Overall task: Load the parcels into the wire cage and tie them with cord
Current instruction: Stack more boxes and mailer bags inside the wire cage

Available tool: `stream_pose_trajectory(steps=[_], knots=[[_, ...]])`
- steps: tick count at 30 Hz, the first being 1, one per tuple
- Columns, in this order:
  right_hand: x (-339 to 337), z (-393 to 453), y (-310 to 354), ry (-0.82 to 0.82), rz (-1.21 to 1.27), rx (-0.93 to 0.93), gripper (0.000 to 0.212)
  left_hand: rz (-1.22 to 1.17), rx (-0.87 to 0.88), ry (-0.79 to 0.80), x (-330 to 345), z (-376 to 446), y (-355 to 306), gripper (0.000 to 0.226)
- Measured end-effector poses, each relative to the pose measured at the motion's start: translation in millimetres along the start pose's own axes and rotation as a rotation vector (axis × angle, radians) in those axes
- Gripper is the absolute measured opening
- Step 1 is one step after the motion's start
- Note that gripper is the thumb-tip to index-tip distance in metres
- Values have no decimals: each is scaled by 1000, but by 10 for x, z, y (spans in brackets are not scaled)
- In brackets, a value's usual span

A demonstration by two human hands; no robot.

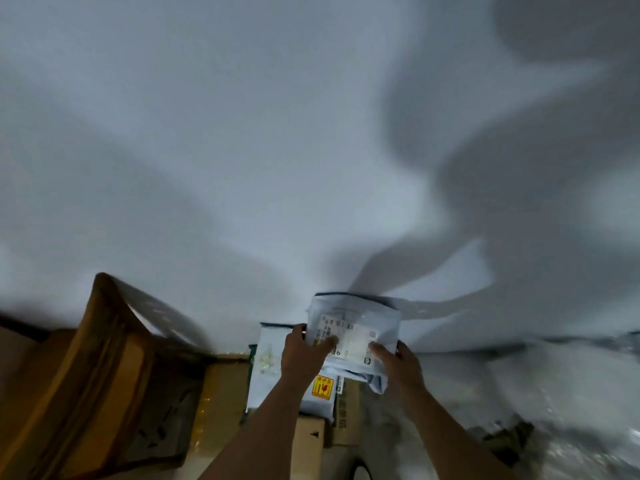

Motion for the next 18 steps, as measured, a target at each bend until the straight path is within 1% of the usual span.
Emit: stream_pose_trajectory(steps=[2,4,7,8,11,13,15,17,18], knots=[[-353,-343,160,-89,4,-81,26,-51,101,40,77,-308,-380,66],[-794,-752,220,-191,83,-140,35,-70,191,123,251,-645,-751,66],[-1522,-1457,142,-360,178,-182,40,-31,318,202,687,-1201,-1206,81],[-1810,-1705,51,-430,184,-187,43,-26,356,245,861,-1487,-1374,82],[-2709,-2509,-330,-568,273,-200,52,-6,434,392,1398,-2521,-1874,64],[-3298,-3038,-618,-679,353,-192,47,11,531,477,1801,-3233,-2144,67],[-3904,-3665,-982,-809,375,-186,49,34,623,580,2266,-4046,-2282,62],[-4386,-4280,-1370,-893,395,-171,51,20,648,691,2708,-4815,-2324,53],[-4589,-4555,-1574,-932,404,-166,48,17,650,744,2919,-5157,-2318,53]])
Point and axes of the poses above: each hand's wrist, its own z-axis towards the middle knuckle, its own x-axis out of the palm, y = z × x, the point moved 2 cm from there along z, towards the middle knuckle
